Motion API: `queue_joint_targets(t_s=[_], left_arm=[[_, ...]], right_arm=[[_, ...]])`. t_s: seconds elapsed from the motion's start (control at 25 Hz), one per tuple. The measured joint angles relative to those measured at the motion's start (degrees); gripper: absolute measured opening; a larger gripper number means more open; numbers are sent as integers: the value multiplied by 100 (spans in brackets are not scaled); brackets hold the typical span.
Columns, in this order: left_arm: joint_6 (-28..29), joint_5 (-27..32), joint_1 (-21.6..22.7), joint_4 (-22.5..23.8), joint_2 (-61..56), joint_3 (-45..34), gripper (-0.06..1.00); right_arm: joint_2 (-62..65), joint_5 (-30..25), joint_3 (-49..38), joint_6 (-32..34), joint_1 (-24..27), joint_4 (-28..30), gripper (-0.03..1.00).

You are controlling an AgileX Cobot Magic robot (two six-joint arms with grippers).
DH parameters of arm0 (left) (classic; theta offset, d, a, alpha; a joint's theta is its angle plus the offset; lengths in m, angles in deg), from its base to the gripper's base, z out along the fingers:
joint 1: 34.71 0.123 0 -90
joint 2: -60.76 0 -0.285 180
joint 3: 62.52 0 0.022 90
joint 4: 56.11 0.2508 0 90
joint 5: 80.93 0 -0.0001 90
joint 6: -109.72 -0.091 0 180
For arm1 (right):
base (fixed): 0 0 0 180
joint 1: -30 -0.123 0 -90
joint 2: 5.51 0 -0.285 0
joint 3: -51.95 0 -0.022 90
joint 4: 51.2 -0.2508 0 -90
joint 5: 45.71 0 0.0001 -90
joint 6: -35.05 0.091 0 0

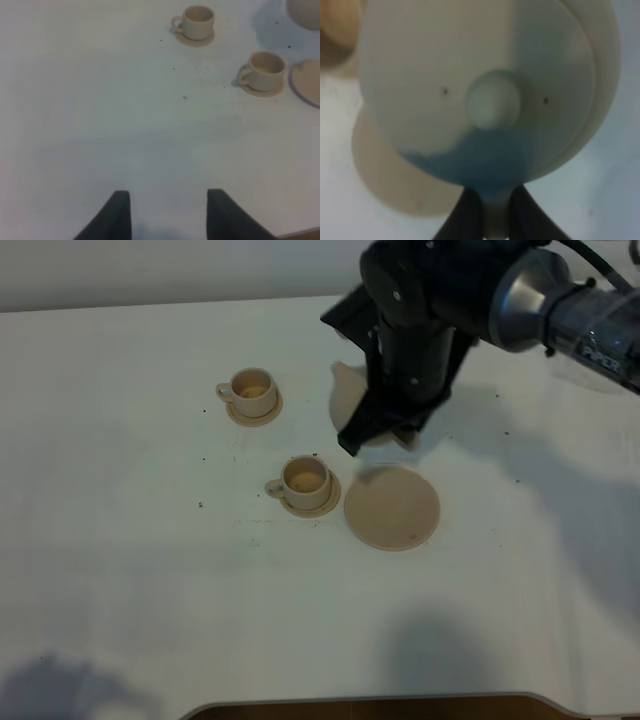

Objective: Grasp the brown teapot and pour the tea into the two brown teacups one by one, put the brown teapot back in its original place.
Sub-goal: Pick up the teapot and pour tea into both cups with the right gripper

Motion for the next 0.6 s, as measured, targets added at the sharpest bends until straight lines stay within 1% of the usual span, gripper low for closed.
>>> queue_joint_targets(t_s=[0.4, 0.48, 0.6], left_arm=[[5, 0, 0, 0, 0, 0, 36], [5, 0, 0, 0, 0, 0, 36], [5, 0, 0, 0, 0, 0, 36]], right_arm=[[-1343, -36, 1973, -1061, 0, 129, 13], [-1566, -55, 2256, -1244, -10, 226, 13], [-1834, -67, 2536, -1476, -52, 550, 13]])
